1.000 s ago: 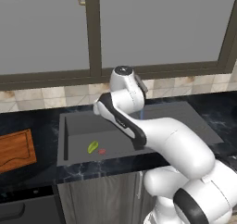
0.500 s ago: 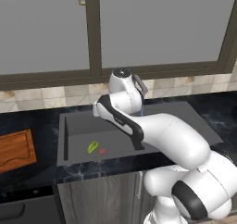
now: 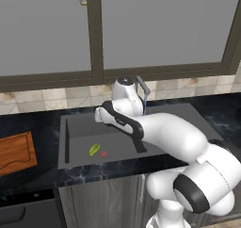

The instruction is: Pick the mango from the sink and place it on the cutting board to airdry. Then turn off the sink faucet.

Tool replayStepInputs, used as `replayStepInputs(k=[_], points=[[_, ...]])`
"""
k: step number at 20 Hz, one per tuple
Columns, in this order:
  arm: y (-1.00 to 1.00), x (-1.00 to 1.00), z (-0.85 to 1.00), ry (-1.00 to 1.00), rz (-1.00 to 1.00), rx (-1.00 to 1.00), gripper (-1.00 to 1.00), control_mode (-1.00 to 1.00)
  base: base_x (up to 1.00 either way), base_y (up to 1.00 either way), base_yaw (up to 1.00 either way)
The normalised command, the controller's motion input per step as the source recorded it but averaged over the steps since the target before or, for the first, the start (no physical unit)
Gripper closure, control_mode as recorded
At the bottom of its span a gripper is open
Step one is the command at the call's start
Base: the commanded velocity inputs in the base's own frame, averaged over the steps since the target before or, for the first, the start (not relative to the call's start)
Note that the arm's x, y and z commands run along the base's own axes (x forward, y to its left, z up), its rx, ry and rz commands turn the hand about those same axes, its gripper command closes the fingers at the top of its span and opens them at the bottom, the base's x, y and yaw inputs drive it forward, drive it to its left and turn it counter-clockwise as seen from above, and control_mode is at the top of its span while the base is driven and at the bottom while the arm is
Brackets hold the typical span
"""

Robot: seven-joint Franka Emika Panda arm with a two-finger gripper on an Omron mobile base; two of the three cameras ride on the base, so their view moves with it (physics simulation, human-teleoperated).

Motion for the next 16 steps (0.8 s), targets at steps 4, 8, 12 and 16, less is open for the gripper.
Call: replayStepInputs(k=[4, 8, 12, 16], points=[[0.01, 0.14, -0.35, 0.00, 0.00, -0.01, -1.00, -1.00, 0.00, 0.00, 0.00], [0.06, 0.07, -0.39, 0.00, 0.00, -0.03, -1.00, -1.00, 0.00, 0.00, 0.00], [0.05, 0.09, -0.41, 0.00, 0.00, 0.00, -1.00, -1.00, 0.00, 0.00, 0.00], [0.00, 0.11, -0.40, 0.00, 0.03, 0.00, -1.00, -1.00, 0.00, 0.00, 0.00]])
